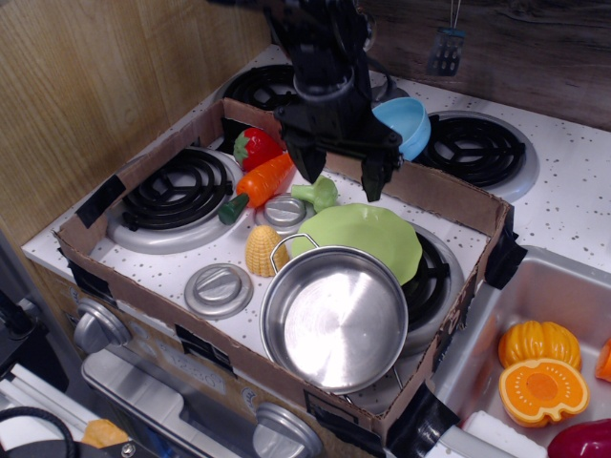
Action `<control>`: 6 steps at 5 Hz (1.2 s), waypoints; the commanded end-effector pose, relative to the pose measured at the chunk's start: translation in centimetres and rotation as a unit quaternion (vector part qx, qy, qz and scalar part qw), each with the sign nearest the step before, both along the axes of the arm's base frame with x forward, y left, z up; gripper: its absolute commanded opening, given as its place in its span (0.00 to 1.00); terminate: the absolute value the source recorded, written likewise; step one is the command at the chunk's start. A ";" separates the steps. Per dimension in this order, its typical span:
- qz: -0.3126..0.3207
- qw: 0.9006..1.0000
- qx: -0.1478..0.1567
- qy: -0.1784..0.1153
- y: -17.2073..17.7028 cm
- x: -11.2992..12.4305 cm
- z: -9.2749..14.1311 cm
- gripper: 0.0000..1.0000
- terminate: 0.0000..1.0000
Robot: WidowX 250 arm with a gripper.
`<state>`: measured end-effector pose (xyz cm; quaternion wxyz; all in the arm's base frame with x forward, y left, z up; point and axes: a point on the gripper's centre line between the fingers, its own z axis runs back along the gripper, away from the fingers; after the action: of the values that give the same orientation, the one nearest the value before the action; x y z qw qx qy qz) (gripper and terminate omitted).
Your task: Put broccoli in pot
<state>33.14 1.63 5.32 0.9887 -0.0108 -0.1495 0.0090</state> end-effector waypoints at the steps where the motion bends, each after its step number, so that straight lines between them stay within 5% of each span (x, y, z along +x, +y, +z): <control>1: 0.005 1.000 0.003 -0.023 1.5 0.2 2.7 1.00 0.00; 3: 0.020 1.000 0.003 -0.011 3.3 0.6 1.1 1.00 0.00; 6: 0.146 0.989 0.015 0.022 5.2 2.5 0.8 1.00 0.00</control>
<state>34.91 6.65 4.63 0.9819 0.0248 -0.1044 0.1564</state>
